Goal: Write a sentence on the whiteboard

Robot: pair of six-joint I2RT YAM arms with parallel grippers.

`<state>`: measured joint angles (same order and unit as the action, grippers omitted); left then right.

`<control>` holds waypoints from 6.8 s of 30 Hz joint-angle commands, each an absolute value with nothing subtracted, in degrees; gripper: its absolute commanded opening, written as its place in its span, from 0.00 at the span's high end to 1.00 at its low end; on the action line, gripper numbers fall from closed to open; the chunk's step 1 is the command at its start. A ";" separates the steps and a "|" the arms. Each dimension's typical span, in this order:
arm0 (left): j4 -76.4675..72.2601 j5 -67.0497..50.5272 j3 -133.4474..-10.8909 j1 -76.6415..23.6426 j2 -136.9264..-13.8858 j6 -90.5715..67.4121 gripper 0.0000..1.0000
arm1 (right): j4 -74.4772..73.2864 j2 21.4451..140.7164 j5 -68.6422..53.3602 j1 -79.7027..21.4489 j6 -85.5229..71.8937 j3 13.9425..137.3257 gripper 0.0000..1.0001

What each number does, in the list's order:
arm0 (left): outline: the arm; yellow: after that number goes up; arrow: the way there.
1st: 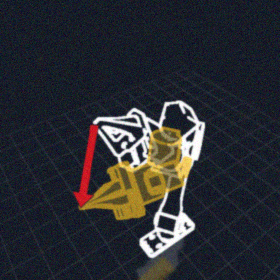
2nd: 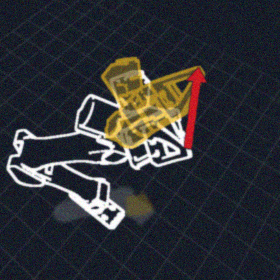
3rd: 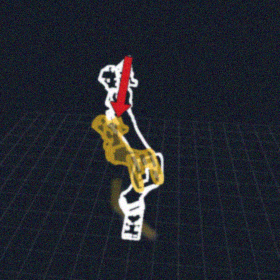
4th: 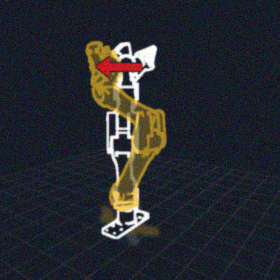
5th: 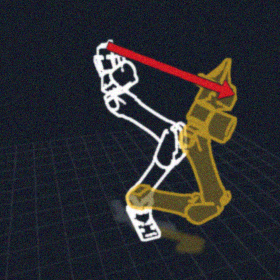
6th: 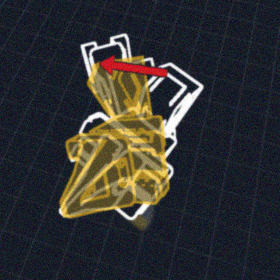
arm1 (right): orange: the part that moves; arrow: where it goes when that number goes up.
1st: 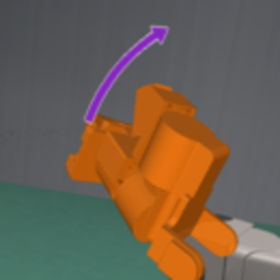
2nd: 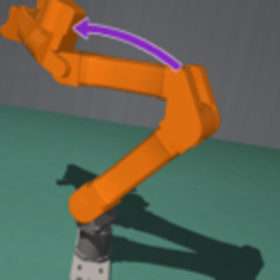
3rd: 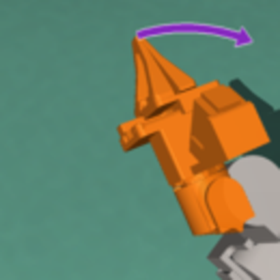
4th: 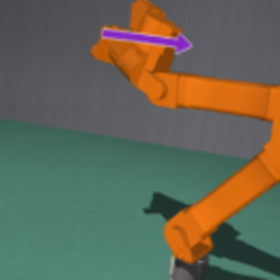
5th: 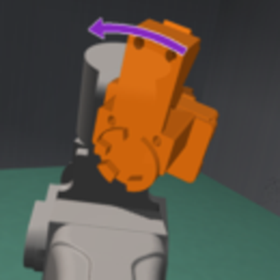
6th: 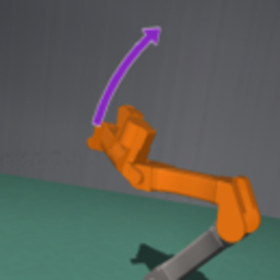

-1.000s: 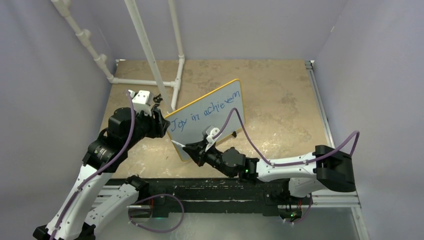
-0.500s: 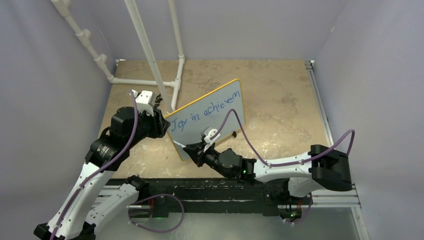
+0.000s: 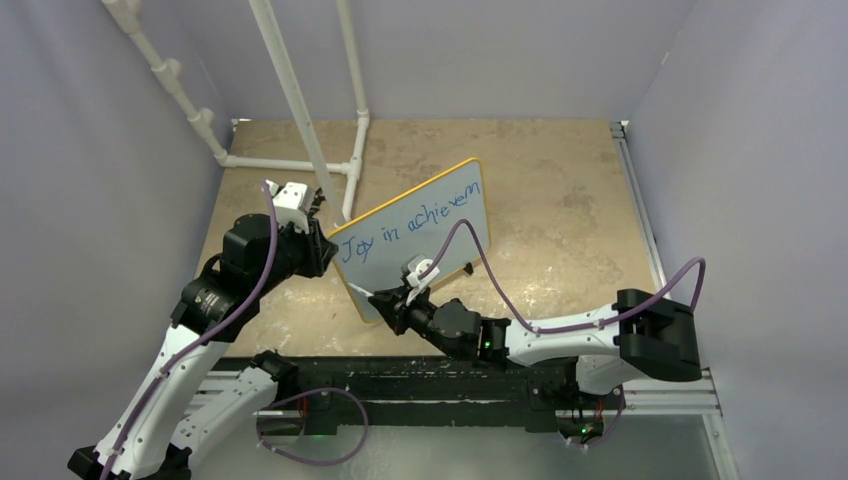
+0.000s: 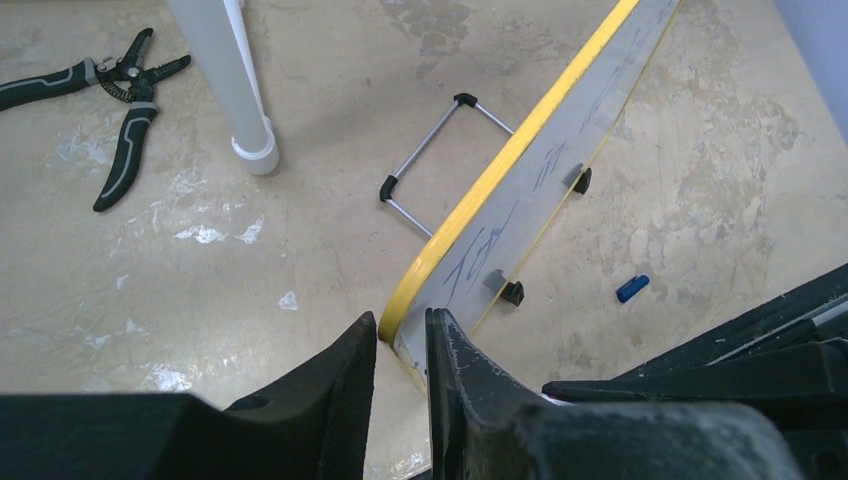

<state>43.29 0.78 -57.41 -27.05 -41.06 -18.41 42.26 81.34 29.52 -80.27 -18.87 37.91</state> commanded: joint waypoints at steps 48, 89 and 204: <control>41.60 -1.03 -57.48 -26.88 -40.52 -18.11 1.00 | 41.66 80.16 38.79 -80.60 -21.97 36.75 1.00; 41.77 -1.20 -57.66 -26.89 -40.52 -18.19 1.00 | 36.11 83.57 40.06 -81.79 -24.64 38.34 1.00; 42.66 -1.14 -57.93 -26.89 -40.17 -19.33 1.00 | 37.45 81.39 45.38 -83.13 -26.81 34.93 1.00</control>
<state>43.05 -0.08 -57.36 -27.00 -40.69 -18.46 39.00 82.21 42.92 -83.22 -25.58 35.75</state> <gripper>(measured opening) 0.131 0.118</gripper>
